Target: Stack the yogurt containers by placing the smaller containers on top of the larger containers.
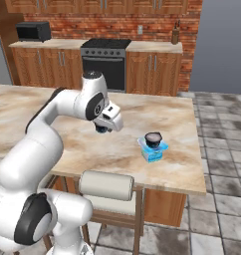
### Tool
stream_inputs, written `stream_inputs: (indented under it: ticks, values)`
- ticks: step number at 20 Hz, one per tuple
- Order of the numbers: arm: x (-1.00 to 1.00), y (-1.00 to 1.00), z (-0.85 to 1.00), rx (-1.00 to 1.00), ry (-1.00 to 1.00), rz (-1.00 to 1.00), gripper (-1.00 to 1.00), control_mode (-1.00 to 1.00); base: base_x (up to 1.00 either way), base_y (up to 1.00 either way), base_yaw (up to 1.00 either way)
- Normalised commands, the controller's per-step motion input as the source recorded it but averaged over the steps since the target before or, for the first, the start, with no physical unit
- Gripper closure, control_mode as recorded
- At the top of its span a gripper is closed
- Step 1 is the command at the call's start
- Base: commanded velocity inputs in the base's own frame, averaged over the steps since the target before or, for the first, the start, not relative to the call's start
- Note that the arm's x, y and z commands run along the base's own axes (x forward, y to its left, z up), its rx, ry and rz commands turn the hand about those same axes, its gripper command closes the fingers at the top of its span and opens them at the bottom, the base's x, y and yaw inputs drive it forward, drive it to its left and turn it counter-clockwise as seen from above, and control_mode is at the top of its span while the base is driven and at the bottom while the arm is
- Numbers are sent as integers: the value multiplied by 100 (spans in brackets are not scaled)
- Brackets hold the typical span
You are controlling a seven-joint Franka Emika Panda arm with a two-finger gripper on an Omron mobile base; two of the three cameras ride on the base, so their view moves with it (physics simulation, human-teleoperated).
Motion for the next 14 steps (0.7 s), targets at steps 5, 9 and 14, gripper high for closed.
stream_inputs:
  ticks: [5,9,14]
  values:
    - [-6,-26,39,0,0,-2,100,-100,0,0,0]
    - [-4,-24,27,0,0,-2,100,-100,0,0,0]
    - [-8,-29,10,0,0,-3,100,-100,0,0,0]
